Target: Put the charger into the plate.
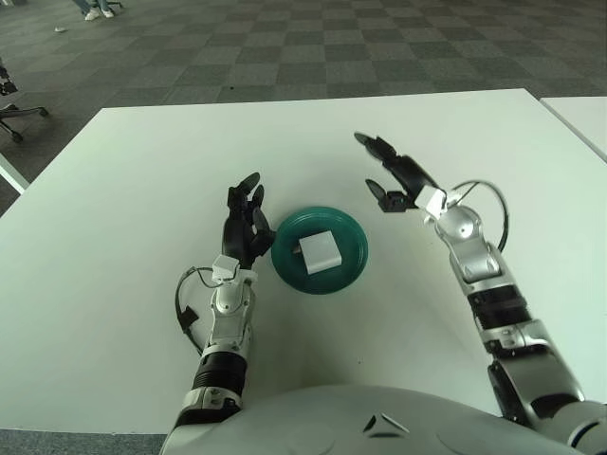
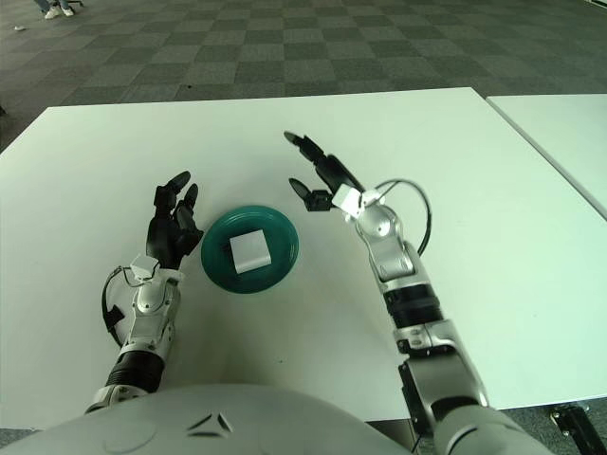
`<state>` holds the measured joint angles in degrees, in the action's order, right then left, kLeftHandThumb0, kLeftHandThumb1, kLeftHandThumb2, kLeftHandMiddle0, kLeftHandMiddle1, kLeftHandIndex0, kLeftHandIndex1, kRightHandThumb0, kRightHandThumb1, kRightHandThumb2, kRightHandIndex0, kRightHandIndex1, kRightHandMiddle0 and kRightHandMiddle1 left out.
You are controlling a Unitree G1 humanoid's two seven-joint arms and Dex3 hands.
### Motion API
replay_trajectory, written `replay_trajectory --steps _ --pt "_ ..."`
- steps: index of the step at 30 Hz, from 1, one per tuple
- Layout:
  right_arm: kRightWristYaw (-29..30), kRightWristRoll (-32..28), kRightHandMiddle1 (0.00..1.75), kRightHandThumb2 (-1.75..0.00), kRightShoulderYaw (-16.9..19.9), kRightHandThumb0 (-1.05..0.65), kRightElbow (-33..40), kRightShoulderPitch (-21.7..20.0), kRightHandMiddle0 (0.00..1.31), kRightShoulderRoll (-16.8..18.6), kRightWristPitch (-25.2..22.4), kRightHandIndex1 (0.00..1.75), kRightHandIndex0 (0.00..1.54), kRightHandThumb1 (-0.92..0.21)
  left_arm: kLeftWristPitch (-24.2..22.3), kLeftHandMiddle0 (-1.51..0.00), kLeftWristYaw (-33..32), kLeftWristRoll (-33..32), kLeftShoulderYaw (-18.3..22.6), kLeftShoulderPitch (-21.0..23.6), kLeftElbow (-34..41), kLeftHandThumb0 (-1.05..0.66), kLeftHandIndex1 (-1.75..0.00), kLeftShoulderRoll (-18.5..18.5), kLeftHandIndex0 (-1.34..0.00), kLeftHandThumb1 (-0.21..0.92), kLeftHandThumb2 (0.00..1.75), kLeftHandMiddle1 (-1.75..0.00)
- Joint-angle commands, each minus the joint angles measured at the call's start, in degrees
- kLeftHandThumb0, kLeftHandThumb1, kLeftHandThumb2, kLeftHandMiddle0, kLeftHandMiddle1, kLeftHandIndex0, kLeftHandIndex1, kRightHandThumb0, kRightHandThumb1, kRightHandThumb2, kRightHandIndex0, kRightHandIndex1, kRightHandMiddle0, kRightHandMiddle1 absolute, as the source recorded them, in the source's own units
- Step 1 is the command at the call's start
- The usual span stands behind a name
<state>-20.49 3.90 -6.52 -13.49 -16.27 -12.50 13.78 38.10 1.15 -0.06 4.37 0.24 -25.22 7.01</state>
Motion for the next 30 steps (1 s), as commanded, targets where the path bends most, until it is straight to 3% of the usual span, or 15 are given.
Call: replay_trajectory --steps 1,11,22,30 --pt "-4.3 -11.9 0.57 -0.94 5.7 -0.92 -5.8 2.8 0.00 3.1 2.4 0.03 0.25 -0.92 -0.4 -0.36 1.5 -5.0 0.4 -11.5 -7.1 -0.87 -0.95 3.7 0.00 0.92 0.98 -0.01" --pt "-6.1 -15.7 0.52 -0.93 10.2 -0.89 -17.8 3.6 0.00 4.0 7.5 0.00 0.18 -0.92 -1.0 -0.36 2.5 -5.7 0.9 -12.8 -5.9 -0.83 -0.91 3.0 0.00 0.92 0.95 -0.01" --pt "-4.3 -15.2 0.61 -0.89 10.6 -0.93 -16.5 8.9 0.00 6.2 7.4 0.01 0.19 -0.92 -1.8 -0.36 3.2 -5.8 1.0 -14.5 -4.2 -0.82 -0.86 2.2 0.00 0.92 0.98 0.00" --pt "-2.4 -13.6 0.58 -0.89 11.1 -0.97 -24.6 9.6 0.00 7.9 12.3 0.01 0.18 -0.92 -3.3 -0.36 5.1 -7.2 1.4 -15.1 -3.4 -0.84 -0.82 1.2 0.00 0.92 1.01 0.00"
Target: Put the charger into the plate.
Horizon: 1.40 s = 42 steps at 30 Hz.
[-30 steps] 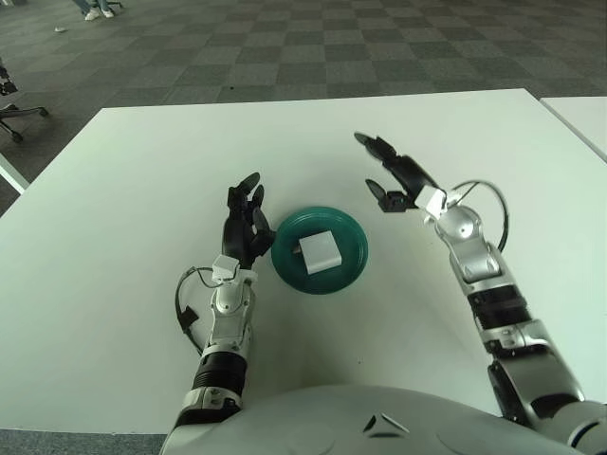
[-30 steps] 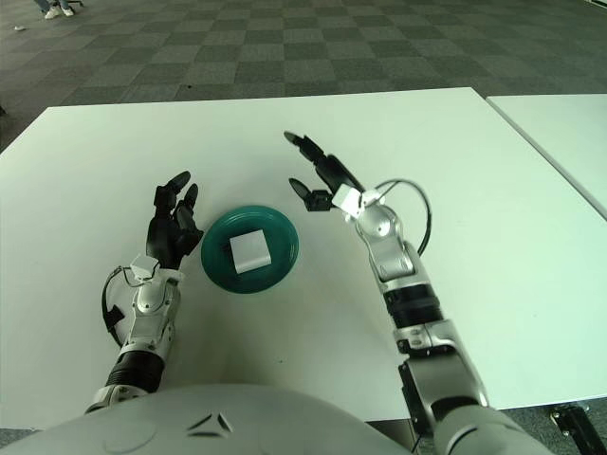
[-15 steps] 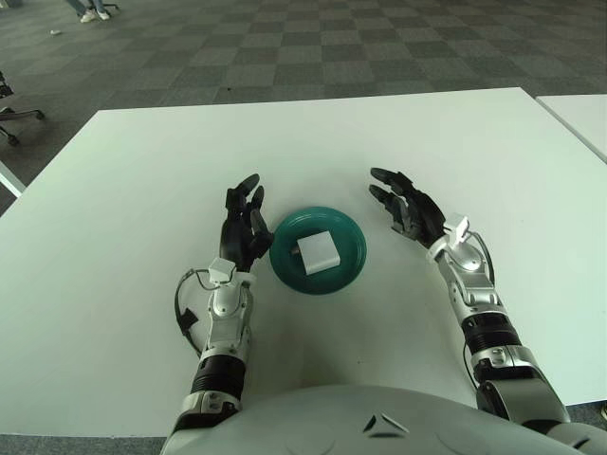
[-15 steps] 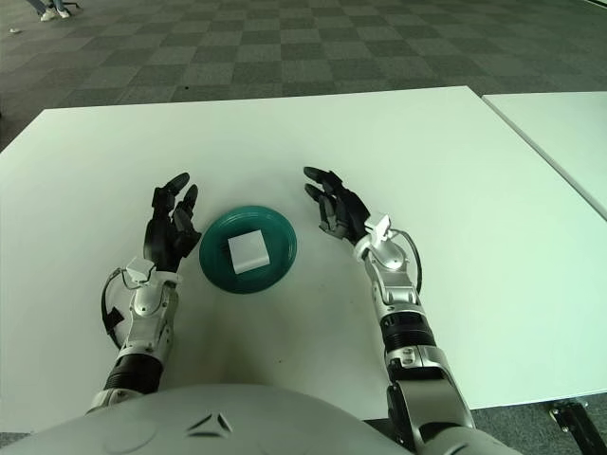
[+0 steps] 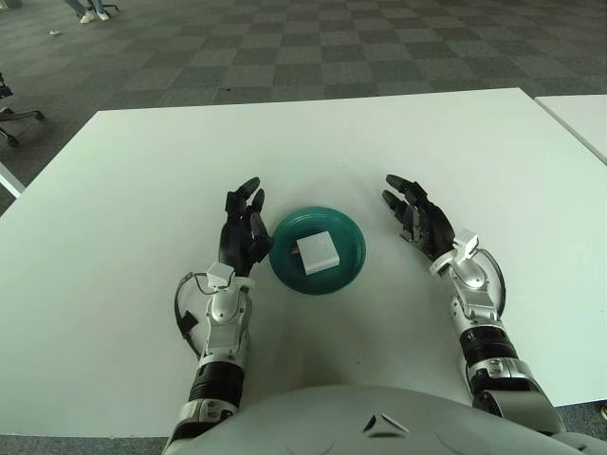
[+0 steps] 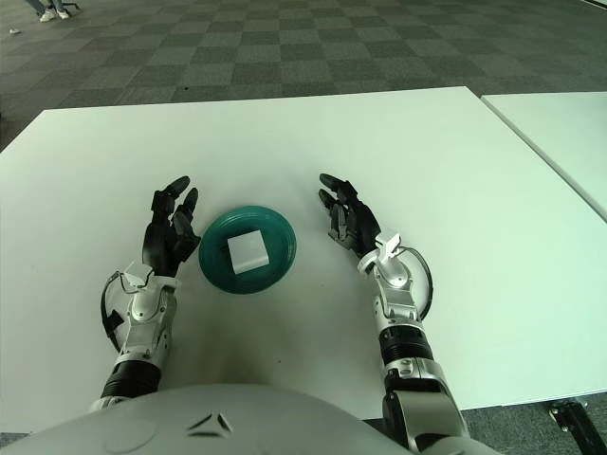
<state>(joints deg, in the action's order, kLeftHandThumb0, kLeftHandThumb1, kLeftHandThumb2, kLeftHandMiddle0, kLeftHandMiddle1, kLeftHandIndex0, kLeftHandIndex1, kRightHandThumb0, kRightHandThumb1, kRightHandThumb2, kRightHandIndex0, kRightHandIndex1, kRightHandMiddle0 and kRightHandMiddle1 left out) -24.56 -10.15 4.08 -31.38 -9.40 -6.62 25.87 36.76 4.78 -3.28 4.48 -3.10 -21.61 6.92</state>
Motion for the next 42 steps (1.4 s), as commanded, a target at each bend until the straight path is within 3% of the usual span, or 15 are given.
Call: replay_trajectory --steps 1,13,25,32,42 --pt "2.0 0.6 0.59 -0.89 0.5 -0.97 -7.4 2.6 0.00 2.3 0.6 0.01 0.18 -0.92 -2.1 -0.36 1.7 -4.2 1.3 -11.8 -6.9 -0.84 -0.82 1.2 0.00 0.92 1.02 0.00" --pt "8.1 3.0 0.65 -0.88 0.7 -0.98 -17.0 0.1 0.00 5.2 7.4 0.01 0.21 -0.92 -3.3 -0.38 3.9 -5.6 1.9 -12.4 -5.8 -0.86 -0.82 -0.3 0.00 0.92 1.02 -0.01" --pt "20.4 7.7 0.48 -0.75 0.8 -0.92 -25.8 2.6 0.00 12.3 16.7 0.00 0.20 -0.92 -3.3 -0.39 5.2 -6.0 3.0 -12.2 -5.5 -0.89 -0.85 -1.6 0.00 0.92 0.99 -0.01" --pt "17.9 2.3 0.38 -0.68 5.2 -0.95 -32.0 -0.9 0.00 16.1 16.1 0.00 0.14 -0.92 -2.9 -0.39 4.8 -5.2 3.3 -12.5 -5.4 -0.89 -0.87 -2.1 0.00 0.92 0.99 -0.01" --pt "20.8 4.0 0.38 -0.70 7.3 -0.94 -33.3 -1.7 0.00 18.1 19.5 0.00 0.11 -0.92 0.7 -0.39 -0.7 0.3 4.1 -12.3 -6.4 -0.90 -0.89 -2.1 0.00 0.92 1.00 -0.01"
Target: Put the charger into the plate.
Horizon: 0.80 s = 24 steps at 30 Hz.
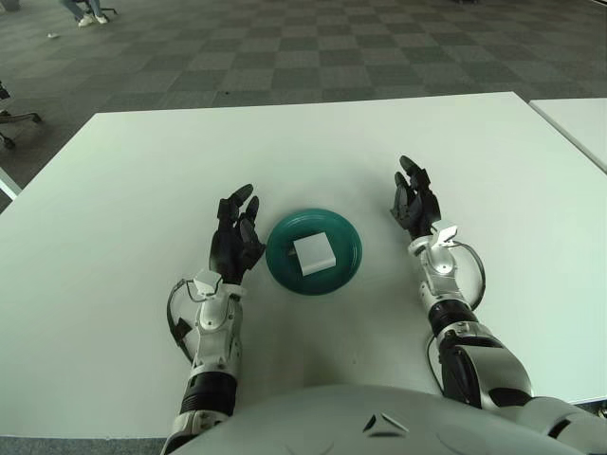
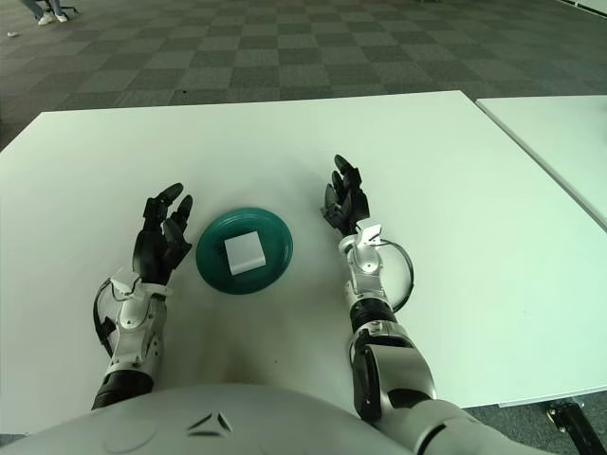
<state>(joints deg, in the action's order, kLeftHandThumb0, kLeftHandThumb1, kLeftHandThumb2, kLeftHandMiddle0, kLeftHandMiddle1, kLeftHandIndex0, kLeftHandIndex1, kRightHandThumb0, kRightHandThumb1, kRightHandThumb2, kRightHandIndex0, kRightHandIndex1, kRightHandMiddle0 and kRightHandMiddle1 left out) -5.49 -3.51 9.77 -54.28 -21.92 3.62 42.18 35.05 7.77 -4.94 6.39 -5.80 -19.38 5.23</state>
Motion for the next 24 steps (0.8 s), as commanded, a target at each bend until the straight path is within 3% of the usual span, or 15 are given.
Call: replay_trajectory --steps 1,9,16,24 --pt "1.8 -2.7 0.37 -0.69 1.8 -0.93 -10.5 10.8 0.00 8.0 3.4 0.00 0.10 -0.92 3.1 -0.38 -4.8 2.9 2.3 -9.5 -8.8 -0.91 -0.88 -0.3 0.00 0.92 1.00 0.00" --pt "0.8 -3.1 0.41 -0.67 2.9 -0.92 -10.5 11.0 0.00 8.4 4.6 0.01 0.13 -0.92 5.5 -0.35 -10.5 6.0 2.7 -8.4 -10.2 -0.90 -0.88 0.6 0.00 0.92 1.01 0.00" --pt "14.4 11.9 0.52 -0.77 -4.2 -0.90 -9.0 13.0 0.00 1.8 8.2 0.05 0.25 -0.92 6.6 -0.34 -12.2 6.5 2.2 -7.2 -11.5 -0.89 -0.85 0.8 0.00 0.92 1.01 0.00" --pt "18.5 15.4 0.57 -0.80 -7.0 -0.87 -8.2 13.7 0.00 0.1 7.7 0.05 0.30 -0.92 7.5 -0.34 -13.0 6.8 1.8 -6.2 -12.9 -0.90 -0.87 0.4 0.00 0.92 0.99 0.00"
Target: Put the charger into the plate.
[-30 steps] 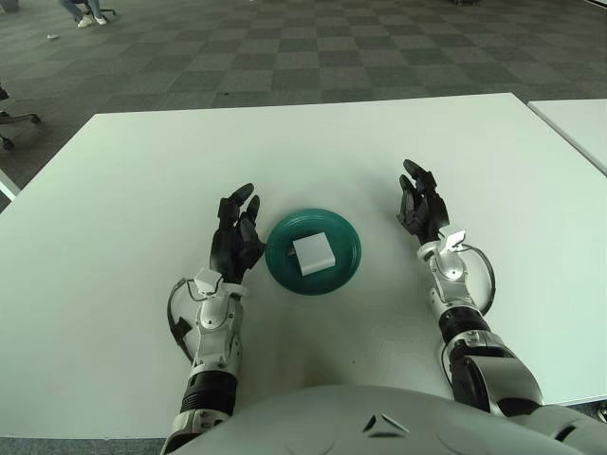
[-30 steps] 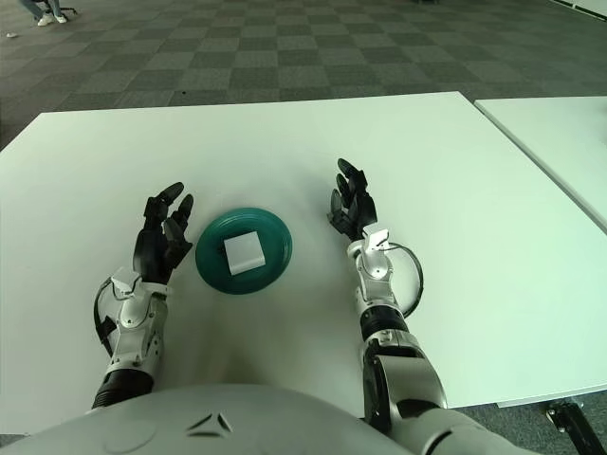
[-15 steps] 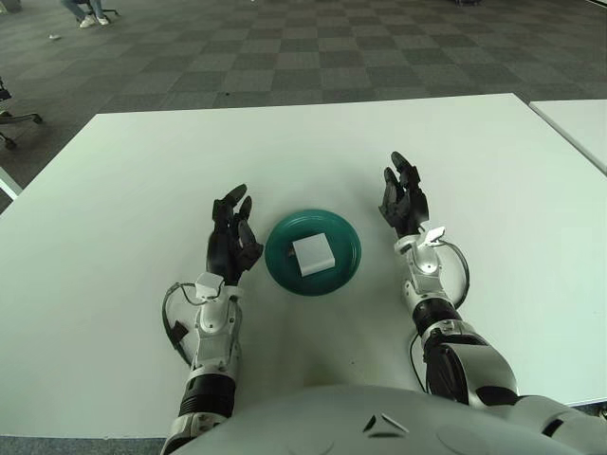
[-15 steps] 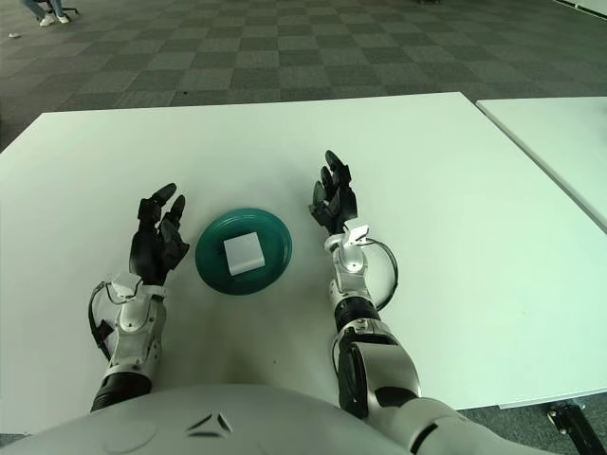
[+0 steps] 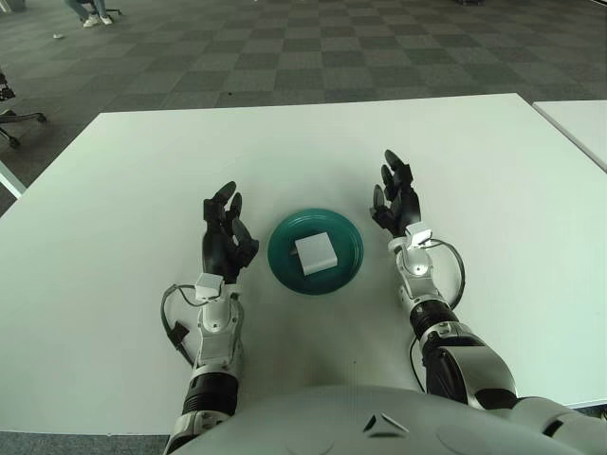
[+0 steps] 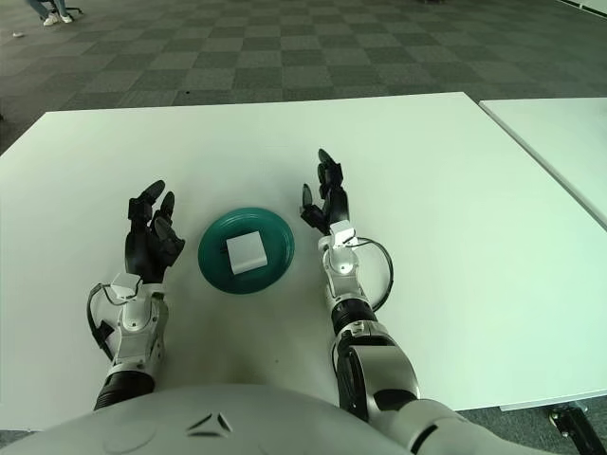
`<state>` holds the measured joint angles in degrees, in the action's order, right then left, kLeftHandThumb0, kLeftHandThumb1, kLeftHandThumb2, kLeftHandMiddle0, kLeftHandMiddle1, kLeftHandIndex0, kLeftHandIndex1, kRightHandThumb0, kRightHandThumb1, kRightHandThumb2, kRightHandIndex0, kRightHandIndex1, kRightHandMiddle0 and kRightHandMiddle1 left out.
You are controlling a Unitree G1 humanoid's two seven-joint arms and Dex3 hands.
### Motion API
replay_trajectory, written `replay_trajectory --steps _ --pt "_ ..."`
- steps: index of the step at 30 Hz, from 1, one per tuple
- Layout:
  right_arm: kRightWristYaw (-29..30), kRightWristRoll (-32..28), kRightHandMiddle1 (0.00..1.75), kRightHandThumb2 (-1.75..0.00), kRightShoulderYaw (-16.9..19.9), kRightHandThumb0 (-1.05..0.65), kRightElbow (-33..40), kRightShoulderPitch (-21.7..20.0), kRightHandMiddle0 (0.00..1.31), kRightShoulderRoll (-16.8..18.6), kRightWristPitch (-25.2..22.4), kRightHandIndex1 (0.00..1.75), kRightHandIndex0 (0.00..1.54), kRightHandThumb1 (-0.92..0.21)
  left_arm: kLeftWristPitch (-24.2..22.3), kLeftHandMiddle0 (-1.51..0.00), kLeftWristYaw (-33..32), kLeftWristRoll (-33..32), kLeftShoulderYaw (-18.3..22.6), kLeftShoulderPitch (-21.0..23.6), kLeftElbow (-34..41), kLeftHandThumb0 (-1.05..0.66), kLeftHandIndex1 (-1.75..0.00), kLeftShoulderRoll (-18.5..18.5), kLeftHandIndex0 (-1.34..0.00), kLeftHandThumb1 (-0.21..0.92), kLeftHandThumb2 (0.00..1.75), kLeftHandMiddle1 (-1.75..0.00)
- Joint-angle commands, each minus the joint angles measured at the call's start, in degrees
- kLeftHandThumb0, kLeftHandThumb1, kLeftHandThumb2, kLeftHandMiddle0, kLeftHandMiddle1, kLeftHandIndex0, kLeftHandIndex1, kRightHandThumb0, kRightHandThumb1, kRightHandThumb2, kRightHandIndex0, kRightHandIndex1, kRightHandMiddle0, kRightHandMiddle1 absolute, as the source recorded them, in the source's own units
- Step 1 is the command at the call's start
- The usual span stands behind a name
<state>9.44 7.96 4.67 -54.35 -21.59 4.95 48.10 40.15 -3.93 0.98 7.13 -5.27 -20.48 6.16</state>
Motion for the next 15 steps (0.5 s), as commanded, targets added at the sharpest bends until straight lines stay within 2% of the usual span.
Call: replay_trajectory --steps 1,9,15 --pt "3.7 3.9 0.57 -0.80 -2.2 -0.87 -7.9 13.4 0.00 -1.4 1.8 0.05 0.30 -0.92 2.5 -0.34 -1.4 1.0 1.0 -6.5 -12.0 -0.90 -0.87 -0.7 0.00 0.92 0.99 0.00" --pt "4.5 4.0 0.64 -0.84 -4.3 -0.86 -5.8 14.0 0.00 -2.4 1.0 0.04 0.31 -0.92 2.8 -0.36 -2.3 2.1 0.7 -6.0 -11.5 -0.90 -0.89 -1.1 0.00 0.92 0.99 -0.01" --pt "4.8 4.4 0.62 -0.88 -6.1 -0.88 -3.8 14.2 0.00 -3.4 -1.7 0.03 0.31 -0.92 2.3 -0.34 -3.8 3.8 0.0 -5.7 -10.9 -0.90 -0.84 -1.4 0.00 0.92 1.00 0.00"
